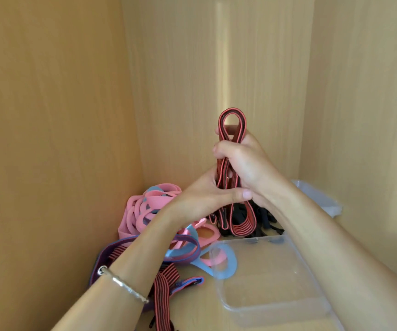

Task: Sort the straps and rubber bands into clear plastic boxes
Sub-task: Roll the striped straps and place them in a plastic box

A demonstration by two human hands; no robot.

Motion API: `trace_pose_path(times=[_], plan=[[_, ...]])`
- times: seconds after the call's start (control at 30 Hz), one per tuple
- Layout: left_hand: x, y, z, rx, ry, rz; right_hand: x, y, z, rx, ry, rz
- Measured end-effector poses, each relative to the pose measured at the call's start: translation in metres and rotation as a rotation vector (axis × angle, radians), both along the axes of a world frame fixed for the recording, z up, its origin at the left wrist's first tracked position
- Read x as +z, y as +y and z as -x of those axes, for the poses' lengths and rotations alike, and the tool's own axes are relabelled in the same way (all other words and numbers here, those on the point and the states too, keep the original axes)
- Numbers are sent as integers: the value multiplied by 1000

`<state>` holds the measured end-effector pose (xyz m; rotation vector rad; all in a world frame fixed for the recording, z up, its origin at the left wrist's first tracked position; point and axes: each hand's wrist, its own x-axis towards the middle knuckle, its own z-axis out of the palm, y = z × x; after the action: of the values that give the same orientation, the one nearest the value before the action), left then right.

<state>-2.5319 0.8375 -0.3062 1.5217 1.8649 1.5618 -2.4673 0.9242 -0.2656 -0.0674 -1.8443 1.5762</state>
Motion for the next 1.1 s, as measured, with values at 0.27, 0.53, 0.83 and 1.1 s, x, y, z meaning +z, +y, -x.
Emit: trace_pose_path(times=[0.27,0.53,0.83,1.1], plan=[[-9,2,2,16,-43,33,-2,-1,3,-32,12,106],[-9,6,-1,58,19,53,4,-1,-1,-1,95,239],[-15,11,-1,113,89,84,8,2,-3,-11,144,332],[-13,7,-2,170,85,94,15,8,-9,66,226,520]])
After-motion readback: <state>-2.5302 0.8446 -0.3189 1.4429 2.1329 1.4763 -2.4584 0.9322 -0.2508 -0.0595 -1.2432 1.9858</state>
